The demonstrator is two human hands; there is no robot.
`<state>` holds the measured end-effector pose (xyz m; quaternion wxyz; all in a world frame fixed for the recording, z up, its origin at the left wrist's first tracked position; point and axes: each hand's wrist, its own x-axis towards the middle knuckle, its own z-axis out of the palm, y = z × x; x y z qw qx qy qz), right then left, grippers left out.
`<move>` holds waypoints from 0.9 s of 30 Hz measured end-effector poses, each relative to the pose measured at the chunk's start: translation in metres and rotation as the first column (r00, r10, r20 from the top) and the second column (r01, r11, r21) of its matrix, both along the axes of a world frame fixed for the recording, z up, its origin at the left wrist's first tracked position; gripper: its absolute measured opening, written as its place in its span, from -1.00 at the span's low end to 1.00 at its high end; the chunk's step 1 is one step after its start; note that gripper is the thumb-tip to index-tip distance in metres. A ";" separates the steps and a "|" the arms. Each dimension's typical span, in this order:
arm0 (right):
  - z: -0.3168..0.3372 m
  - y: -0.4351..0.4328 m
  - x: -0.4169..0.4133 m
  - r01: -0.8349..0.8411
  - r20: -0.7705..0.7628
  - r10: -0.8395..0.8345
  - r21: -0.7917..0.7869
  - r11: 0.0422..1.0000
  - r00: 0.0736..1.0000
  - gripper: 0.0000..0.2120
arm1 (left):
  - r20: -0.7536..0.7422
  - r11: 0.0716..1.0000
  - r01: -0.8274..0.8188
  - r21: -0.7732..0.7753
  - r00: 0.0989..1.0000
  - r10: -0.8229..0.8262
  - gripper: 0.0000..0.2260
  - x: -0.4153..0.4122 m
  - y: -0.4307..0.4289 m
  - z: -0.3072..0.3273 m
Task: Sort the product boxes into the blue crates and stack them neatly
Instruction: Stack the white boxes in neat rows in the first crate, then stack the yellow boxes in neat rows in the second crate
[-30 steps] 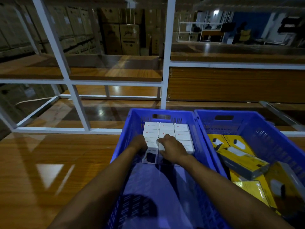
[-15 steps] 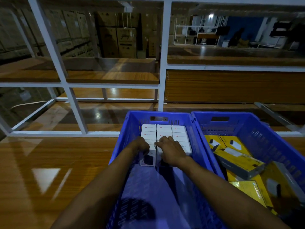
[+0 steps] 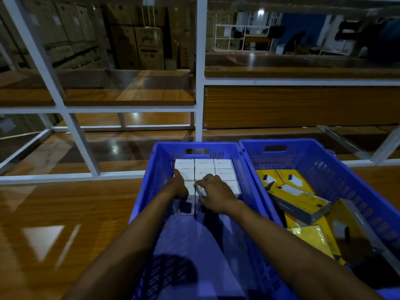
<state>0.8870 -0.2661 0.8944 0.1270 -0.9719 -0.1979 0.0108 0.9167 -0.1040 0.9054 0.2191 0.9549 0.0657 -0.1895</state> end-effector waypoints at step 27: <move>0.056 -0.263 -0.022 -0.117 0.294 -0.003 0.390 0.913 0.956 -0.70 | 0.577 0.893 0.161 -0.421 0.806 0.127 -0.55 -0.038 -0.256 0.064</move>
